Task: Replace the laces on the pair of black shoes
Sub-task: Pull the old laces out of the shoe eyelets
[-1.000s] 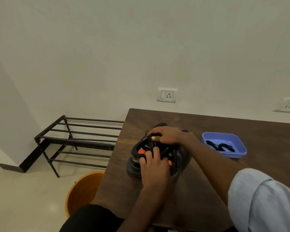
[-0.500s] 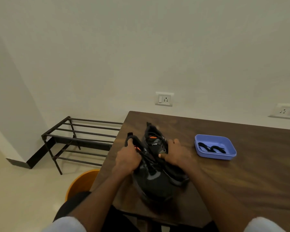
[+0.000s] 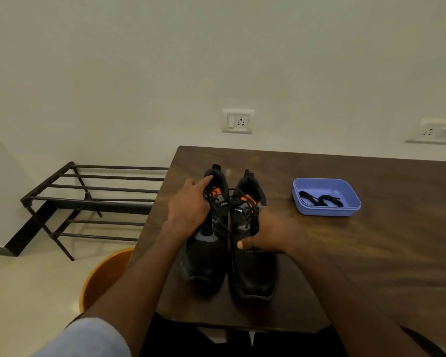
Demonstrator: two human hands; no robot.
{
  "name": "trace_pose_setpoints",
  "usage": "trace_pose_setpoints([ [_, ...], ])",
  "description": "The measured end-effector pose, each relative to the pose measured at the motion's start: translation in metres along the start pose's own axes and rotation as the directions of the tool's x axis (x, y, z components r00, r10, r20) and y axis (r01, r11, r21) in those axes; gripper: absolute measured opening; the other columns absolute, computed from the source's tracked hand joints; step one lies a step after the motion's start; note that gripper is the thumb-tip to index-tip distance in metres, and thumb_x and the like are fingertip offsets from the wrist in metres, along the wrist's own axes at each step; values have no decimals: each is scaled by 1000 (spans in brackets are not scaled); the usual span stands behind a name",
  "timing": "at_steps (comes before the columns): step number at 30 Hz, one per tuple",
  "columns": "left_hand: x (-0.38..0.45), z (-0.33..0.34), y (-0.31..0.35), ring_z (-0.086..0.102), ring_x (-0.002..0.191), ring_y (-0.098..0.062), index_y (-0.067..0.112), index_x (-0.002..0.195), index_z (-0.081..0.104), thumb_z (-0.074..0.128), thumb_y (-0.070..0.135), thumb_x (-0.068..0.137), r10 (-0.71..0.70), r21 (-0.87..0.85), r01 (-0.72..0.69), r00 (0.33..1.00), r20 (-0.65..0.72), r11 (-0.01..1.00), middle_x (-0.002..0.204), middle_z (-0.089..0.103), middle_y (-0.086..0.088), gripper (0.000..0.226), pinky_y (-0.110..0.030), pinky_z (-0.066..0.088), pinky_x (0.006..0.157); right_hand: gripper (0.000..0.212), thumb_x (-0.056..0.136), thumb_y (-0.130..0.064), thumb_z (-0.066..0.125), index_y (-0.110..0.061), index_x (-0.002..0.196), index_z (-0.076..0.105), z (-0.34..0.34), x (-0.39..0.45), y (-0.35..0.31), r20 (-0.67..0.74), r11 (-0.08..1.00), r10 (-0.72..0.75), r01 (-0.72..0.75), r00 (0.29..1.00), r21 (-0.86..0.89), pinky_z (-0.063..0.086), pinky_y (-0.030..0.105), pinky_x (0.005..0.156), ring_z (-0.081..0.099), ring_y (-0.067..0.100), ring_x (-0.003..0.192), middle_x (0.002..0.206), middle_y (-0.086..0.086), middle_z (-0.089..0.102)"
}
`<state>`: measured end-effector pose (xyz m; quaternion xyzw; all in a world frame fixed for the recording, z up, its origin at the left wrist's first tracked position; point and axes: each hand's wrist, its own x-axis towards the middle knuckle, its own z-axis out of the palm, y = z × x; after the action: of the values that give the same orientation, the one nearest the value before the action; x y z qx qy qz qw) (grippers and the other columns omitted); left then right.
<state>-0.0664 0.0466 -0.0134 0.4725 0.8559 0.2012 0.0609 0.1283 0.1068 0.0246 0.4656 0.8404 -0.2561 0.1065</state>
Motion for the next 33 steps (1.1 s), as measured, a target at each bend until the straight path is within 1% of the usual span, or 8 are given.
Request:
trace_pose_setpoints([
  [4, 7, -1, 8, 48, 121, -28, 31, 147, 53, 59, 15, 93, 141, 33, -137, 944, -299, 990, 130, 52, -7, 56, -44, 48, 100, 36, 96, -54, 62, -19, 102, 63, -24, 4, 12, -179, 999, 30, -25, 983, 30, 57, 41, 81, 65, 25, 91, 100, 7, 69],
  [8, 8, 0, 42, 53, 128, -13, 20, 144, 57, 47, 16, 106, 358, -272, -409, 908, -217, 871, 138, 62, 0, 39, -29, 41, 111, 18, 100, -23, 55, -12, 103, 69, -41, 9, 33, -388, 999, 42, -28, 921, 43, 58, 48, 85, 66, 30, 89, 98, 9, 71],
  [15, 7, 5, 54, 58, 88, -4, 17, 121, 74, 56, 19, 105, 392, -248, -416, 909, -141, 875, 110, 71, 1, 24, -19, 47, 84, 12, 85, -26, 83, -17, 81, 76, -31, 16, 30, -254, 986, -32, 72, 967, 150, 61, 48, 83, 72, 18, 81, 80, -2, 75],
  [19, 11, 2, 51, 62, 65, -7, 17, 124, 74, 57, 12, 104, 434, -258, -393, 892, 126, 883, 117, 69, -3, 27, -28, 58, 74, 11, 86, -16, 79, -20, 75, 77, -31, 19, 27, -238, 989, -50, 81, 970, 120, 63, 49, 81, 73, 15, 78, 78, -6, 76],
  [24, 9, 2, 51, 60, 93, -10, 17, 104, 79, 67, 10, 98, 420, -239, -393, 904, 75, 888, 109, 67, 1, 15, -35, 54, 94, 14, 83, -17, 68, -5, 82, 76, -31, 21, 29, -217, 993, -40, 63, 975, 98, 63, 52, 71, 71, 25, 75, 83, 12, 76],
  [27, 9, -1, 52, 54, 90, -7, 23, 92, 79, 73, 19, 94, 392, -223, -387, 920, -22, 895, 101, 65, 9, 8, -30, 51, 85, 27, 86, -21, 68, 4, 80, 69, -37, 16, 29, -191, 972, -9, 53, 982, 228, 50, 41, 62, 58, 26, 66, 80, 20, 72],
  [29, 7, -4, 53, 55, 86, -4, 24, 88, 78, 73, 20, 93, 392, -221, -395, 918, -58, 892, 98, 67, 12, 8, -28, 50, 81, 27, 91, -23, 67, 2, 85, 73, -41, 12, 30, -150, 929, 18, 38, 989, 368, 55, 37, 66, 68, 25, 74, 85, 15, 76],
  [33, 7, -12, 47, 65, 78, -3, 22, 86, 68, 66, 20, 95, 225, -475, -223, 973, -54, 851, 88, 71, 12, 10, -28, 54, 74, 20, 100, -20, 60, -4, 101, 70, -45, 6, 31, 90, 659, 114, -143, 989, 738, 61, 34, 77, 78, 30, 95, 99, 17, 79],
])
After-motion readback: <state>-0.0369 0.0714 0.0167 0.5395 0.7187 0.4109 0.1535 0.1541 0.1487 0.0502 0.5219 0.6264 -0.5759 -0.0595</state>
